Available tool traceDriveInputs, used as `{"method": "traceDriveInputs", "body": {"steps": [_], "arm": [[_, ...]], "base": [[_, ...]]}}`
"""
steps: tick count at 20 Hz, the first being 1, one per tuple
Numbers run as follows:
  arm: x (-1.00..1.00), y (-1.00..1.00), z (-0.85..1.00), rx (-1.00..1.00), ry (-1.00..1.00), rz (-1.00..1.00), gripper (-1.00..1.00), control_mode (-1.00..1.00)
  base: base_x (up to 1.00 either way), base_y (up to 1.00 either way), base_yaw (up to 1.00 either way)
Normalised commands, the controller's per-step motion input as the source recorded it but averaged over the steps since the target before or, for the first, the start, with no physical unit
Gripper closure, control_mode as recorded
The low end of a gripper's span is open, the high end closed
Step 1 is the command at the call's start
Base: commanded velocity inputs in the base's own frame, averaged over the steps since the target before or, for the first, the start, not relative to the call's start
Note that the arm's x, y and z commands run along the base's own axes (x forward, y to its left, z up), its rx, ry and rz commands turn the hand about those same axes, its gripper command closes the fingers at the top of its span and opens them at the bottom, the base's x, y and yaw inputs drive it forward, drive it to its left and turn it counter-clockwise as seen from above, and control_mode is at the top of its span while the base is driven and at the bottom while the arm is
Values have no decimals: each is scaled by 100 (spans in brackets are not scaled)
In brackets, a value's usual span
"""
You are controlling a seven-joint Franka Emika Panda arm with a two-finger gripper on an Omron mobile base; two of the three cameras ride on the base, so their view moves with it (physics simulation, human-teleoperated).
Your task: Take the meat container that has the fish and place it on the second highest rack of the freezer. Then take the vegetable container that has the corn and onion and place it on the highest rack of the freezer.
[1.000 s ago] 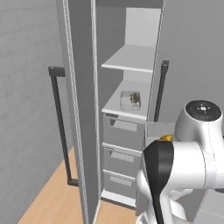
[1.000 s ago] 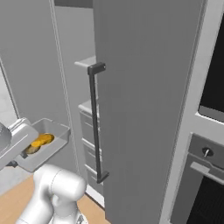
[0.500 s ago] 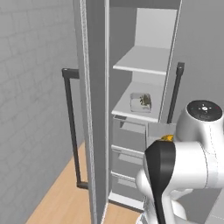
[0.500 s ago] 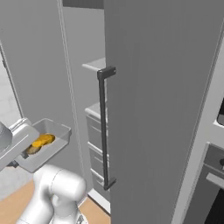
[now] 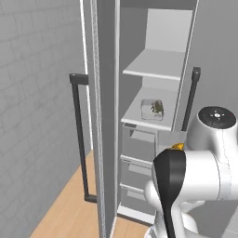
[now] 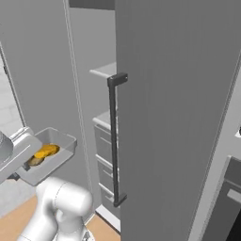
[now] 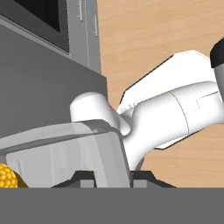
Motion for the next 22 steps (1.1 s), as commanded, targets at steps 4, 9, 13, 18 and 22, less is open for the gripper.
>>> {"method": "traceDriveInputs", "body": {"steps": [4,9,13,18,22], "arm": [[0,0,0,0,0,0,100,100],[0,0,0,0,0,0,100,100],[0,0,0,0,0,0,100,100],[0,0,0,0,0,0,100,100],[0,0,6,3,-8,0,100,-100]], "base": [[57,0,0],[47,15,0],[6,18,0],[10,13,0],[5,1,0]]}}
